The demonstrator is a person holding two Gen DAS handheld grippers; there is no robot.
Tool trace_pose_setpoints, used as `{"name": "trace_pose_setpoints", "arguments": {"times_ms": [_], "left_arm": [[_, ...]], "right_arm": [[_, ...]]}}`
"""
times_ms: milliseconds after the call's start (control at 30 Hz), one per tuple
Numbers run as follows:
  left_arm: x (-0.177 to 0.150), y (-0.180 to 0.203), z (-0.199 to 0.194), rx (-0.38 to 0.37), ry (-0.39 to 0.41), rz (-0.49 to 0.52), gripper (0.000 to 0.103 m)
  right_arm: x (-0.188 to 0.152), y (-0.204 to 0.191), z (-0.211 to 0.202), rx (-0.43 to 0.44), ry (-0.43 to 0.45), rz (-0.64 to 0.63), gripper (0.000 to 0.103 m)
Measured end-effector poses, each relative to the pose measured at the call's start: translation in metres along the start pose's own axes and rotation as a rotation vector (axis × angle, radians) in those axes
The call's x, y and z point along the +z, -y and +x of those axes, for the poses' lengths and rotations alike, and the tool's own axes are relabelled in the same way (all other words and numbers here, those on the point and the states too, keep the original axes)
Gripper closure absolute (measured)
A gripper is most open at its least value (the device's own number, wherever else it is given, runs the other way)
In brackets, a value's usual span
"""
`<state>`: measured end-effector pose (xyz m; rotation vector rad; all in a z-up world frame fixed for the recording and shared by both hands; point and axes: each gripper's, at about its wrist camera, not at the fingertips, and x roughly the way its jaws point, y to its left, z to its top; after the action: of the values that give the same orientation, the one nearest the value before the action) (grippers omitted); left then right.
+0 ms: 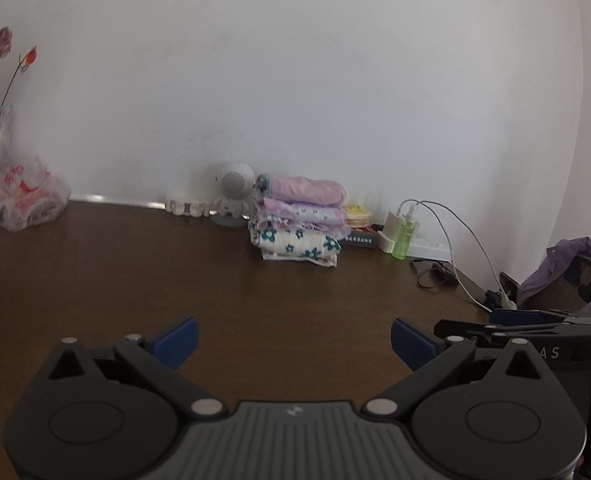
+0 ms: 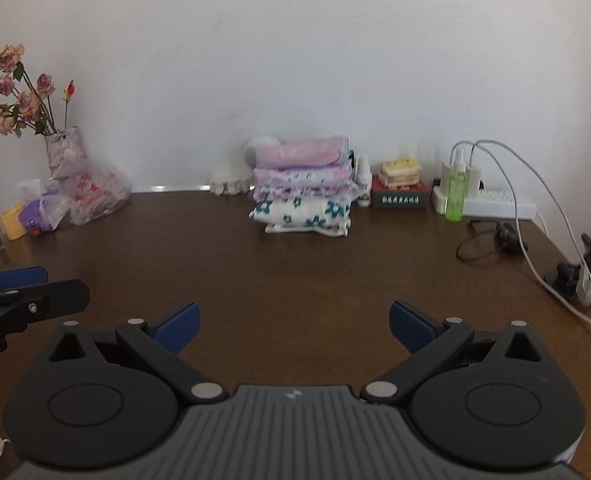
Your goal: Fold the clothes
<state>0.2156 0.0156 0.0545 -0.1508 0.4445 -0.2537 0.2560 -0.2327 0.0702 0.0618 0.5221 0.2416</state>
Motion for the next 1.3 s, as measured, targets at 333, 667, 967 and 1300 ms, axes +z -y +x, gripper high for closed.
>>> {"name": "trace_pose_setpoints", "arguments": {"times_ms": [333, 667, 967, 1300], "left_arm": [[-0.057, 0.001, -0.065, 0.036, -0.057, -0.015, 0.000], [-0.088, 0.006, -0.090, 0.073, -0.072, 0.040, 0.000], [-0.113, 0.013, -0.107, 0.104, -0.065, 0.036, 0.000], [-0.114, 0.022, -0.116, 0.128, -0.007, 0.029, 0.000]], "right_arm": [[-0.064, -0.022, -0.085, -0.009, 0.022, -0.030, 0.000], [-0.101, -0.032, -0.120, -0.038, 0.046, 0.029, 0.000], [-0.130, -0.041, -0.131, -0.060, 0.032, 0.051, 0.000], [-0.142, -0.047, -0.146, -0.098, 0.055, 0.056, 0.000]]}}
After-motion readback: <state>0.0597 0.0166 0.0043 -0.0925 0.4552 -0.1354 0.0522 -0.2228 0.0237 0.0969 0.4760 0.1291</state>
